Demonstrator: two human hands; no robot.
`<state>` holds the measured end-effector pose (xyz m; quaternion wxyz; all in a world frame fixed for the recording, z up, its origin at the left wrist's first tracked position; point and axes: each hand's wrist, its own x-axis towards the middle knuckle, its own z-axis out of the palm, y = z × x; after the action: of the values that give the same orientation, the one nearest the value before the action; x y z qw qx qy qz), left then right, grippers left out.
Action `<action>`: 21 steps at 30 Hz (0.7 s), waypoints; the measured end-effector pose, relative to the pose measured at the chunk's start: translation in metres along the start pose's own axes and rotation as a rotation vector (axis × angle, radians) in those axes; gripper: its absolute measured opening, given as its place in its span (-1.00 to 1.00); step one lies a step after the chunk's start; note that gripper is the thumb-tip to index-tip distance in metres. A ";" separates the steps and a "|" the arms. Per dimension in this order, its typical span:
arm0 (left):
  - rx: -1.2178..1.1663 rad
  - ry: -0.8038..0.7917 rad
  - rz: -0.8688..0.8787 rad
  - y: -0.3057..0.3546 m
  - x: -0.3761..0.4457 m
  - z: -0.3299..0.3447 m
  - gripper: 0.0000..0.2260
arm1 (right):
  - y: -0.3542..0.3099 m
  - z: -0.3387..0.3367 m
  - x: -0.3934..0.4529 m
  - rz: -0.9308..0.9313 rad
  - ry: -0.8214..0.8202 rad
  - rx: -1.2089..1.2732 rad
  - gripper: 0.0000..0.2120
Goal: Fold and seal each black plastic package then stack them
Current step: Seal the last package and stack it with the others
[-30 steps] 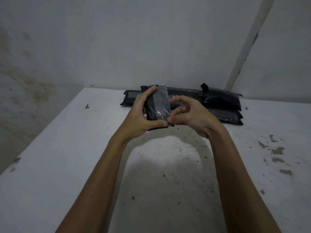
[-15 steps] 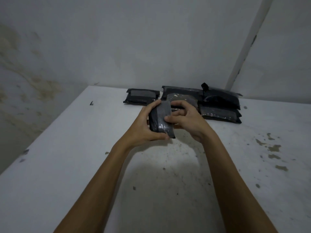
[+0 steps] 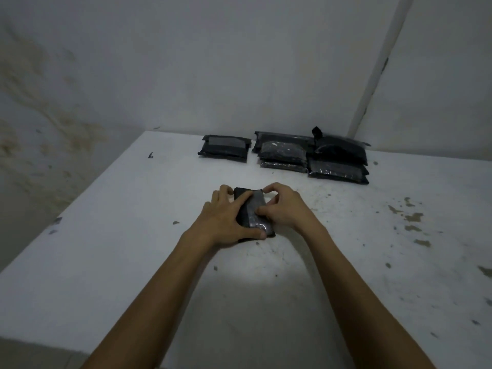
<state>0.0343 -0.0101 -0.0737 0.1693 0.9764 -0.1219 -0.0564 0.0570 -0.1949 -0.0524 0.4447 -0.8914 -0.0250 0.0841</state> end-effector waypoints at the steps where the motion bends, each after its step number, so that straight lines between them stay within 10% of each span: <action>1: 0.033 0.019 0.012 -0.002 0.001 0.001 0.01 | -0.001 0.002 -0.001 -0.015 0.020 -0.039 -0.46; 10: -0.018 -0.011 0.091 -0.013 0.008 0.016 -0.01 | 0.008 0.025 -0.026 -0.403 0.082 -0.368 -0.42; 21: 0.051 -0.038 0.098 -0.018 0.015 0.018 -0.02 | 0.006 0.045 -0.017 -0.258 -0.043 -0.606 -0.27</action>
<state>0.0498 -0.0036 -0.0974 0.1445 0.9720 -0.1743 -0.0634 0.0320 -0.1654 -0.0818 0.1659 -0.9706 -0.1710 0.0345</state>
